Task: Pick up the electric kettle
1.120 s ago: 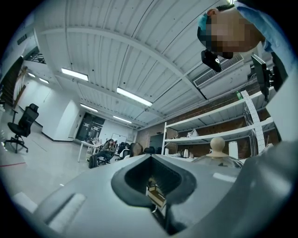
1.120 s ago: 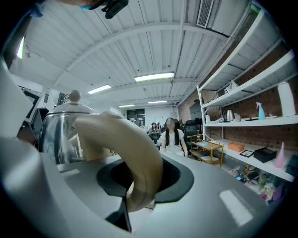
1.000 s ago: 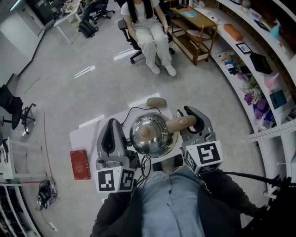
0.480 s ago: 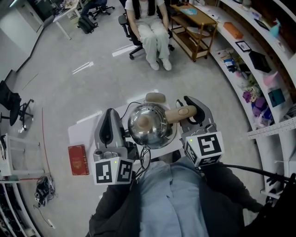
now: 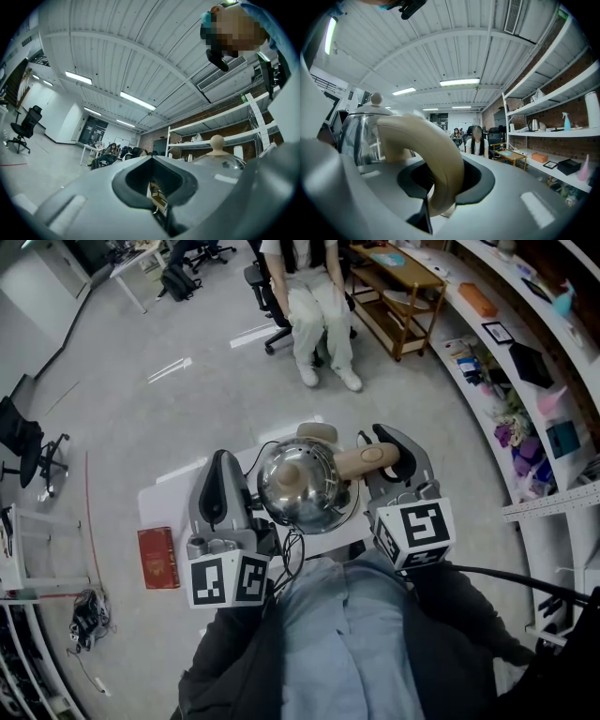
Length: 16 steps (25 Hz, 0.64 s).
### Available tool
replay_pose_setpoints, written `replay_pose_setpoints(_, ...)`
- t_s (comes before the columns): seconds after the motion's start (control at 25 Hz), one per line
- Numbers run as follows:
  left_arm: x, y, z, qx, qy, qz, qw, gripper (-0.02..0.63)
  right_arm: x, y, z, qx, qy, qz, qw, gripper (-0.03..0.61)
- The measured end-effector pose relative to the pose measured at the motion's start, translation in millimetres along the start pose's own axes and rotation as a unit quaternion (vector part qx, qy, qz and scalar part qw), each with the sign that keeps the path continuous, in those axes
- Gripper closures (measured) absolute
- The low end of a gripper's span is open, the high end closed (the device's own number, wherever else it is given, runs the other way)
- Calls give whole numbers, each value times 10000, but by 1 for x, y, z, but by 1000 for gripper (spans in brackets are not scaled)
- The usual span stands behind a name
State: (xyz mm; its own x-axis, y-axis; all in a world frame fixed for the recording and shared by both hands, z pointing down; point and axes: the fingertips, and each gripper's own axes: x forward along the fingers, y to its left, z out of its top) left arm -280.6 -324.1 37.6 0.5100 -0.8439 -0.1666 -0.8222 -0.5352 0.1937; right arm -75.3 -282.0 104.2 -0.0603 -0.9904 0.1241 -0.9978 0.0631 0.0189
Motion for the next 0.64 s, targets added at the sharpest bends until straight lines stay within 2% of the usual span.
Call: replay_pose_setpoints(0.64,0,0,-1,35,-6,56,10000,614,3,-1,1,-55,3,67,10000,462)
